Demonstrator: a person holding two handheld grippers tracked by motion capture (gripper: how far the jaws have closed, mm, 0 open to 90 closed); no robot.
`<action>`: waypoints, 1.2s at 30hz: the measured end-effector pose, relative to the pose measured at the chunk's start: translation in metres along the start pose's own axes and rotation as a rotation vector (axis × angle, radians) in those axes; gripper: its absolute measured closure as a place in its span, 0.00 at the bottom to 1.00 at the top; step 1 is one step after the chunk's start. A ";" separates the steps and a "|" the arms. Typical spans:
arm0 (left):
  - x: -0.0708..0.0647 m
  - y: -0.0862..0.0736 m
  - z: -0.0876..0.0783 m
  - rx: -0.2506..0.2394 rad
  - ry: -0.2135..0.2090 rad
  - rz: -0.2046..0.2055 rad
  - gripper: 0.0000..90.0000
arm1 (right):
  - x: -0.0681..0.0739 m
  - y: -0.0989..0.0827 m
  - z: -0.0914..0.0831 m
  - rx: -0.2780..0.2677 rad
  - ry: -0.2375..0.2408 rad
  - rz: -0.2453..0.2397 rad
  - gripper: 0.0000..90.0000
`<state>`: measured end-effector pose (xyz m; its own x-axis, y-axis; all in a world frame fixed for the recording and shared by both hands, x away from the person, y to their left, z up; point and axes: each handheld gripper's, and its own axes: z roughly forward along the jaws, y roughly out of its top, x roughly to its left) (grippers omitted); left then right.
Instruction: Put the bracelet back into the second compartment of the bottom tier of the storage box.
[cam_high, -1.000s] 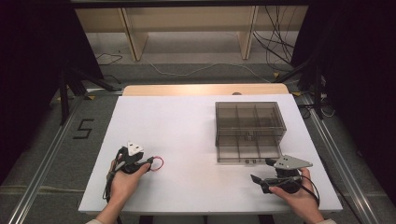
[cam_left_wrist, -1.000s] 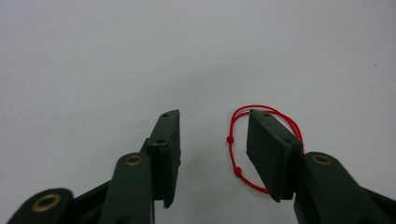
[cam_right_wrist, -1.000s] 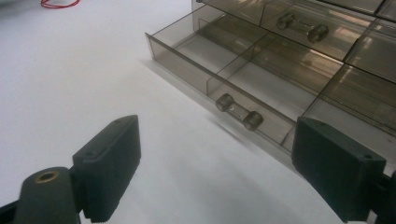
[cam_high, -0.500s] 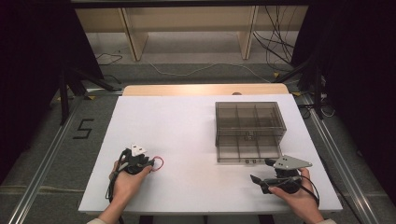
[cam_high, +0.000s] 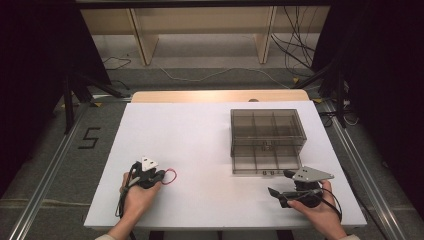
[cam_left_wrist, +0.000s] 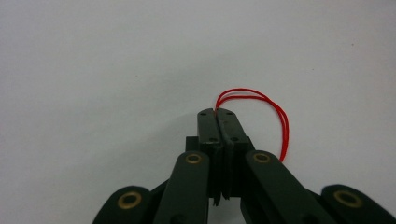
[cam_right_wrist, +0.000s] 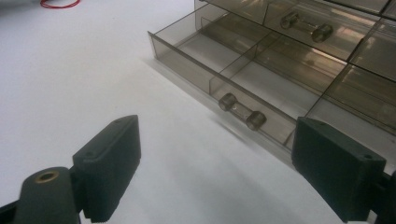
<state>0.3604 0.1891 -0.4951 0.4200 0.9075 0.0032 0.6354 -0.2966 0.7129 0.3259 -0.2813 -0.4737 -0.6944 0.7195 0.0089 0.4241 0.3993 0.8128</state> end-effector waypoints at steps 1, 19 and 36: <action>0.000 0.000 0.000 -0.001 0.000 0.007 0.99 | 0.000 0.000 0.000 0.000 0.000 -0.001 0.19; -0.003 0.005 -0.007 -0.040 -0.024 0.036 1.00 | 0.000 0.000 0.000 -0.005 0.000 0.000 0.19; -0.013 0.013 -0.016 -0.112 -0.061 0.045 1.00 | 0.000 0.000 0.000 0.004 -0.005 0.001 0.19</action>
<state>0.3535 0.1783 -0.4746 0.4868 0.8735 -0.0033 0.5403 -0.2982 0.7869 0.3262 -0.2813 -0.4737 -0.6911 0.7227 0.0070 0.4275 0.4009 0.8102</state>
